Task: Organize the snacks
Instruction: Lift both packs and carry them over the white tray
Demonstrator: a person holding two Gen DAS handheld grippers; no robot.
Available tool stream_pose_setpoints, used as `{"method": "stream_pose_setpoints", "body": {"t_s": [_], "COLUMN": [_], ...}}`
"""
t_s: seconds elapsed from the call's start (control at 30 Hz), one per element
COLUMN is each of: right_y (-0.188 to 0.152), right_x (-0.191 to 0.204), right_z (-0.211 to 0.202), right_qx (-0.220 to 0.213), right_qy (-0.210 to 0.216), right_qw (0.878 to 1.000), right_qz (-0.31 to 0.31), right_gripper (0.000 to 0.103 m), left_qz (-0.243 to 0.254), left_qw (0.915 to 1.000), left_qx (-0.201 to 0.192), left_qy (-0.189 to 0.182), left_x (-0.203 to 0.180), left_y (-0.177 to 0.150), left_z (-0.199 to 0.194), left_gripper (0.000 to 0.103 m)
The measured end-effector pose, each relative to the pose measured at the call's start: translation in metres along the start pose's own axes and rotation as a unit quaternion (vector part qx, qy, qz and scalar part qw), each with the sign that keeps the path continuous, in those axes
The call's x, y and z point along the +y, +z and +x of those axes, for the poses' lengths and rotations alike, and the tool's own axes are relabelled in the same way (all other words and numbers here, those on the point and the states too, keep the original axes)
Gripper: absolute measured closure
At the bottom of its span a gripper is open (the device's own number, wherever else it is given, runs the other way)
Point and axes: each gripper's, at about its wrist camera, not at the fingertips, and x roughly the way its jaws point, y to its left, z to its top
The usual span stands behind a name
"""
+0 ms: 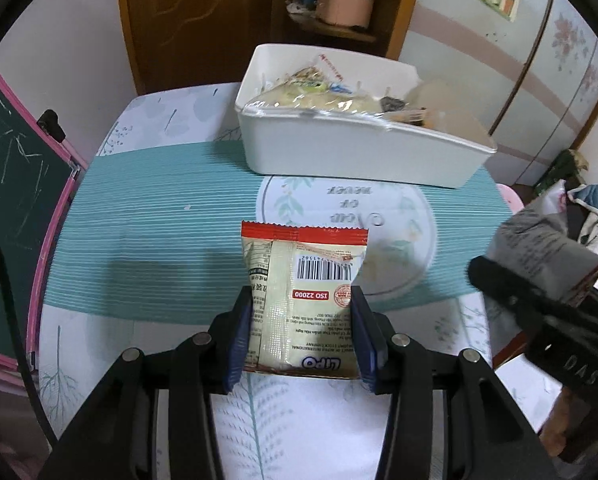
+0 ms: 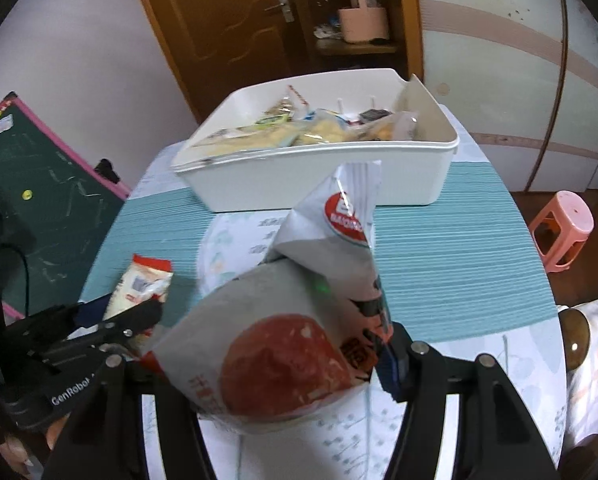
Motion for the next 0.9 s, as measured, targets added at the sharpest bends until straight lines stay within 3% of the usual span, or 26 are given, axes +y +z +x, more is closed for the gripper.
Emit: {"method": "stream_pose_setpoints", "body": {"t_s": [0.2,0.37,0.57,0.77,0.9], "right_y": [0.004,0.034,0.108,0.208,0.264], "right_x": [0.014,0.016,0.018,0.012,0.004], "right_z": [-0.024,-0.039,-0.065,-0.096,-0.104], "right_qx": [-0.014,-0.039,-0.083,-0.133,-0.147], "right_qy": [0.013,0.003,-0.016,-0.046,-0.061], "right_qw": [1.0,0.998,0.994,0.988,0.986], "right_qz": [-0.019,-0.044,-0.071,-0.068,-0.058], "right_gripper": [0.042,0.042,0.041,0.041,0.04], "left_qz": [0.031,0.05,0.063,0.095,0.091], "left_qw": [0.999,0.997,0.9928,0.9796,0.9793], "left_qx": [-0.031,-0.06,-0.101,-0.173,-0.178], "left_qy": [0.003,-0.002,-0.008,0.035,0.033], "left_x": [-0.011,-0.019,-0.032,-0.051,-0.055], "left_y": [0.014,0.056,0.13,0.218,0.266], "left_z": [-0.031,-0.055,-0.085,-0.118,-0.12], "left_gripper": [0.059,0.059,0.059,0.059,0.059]}}
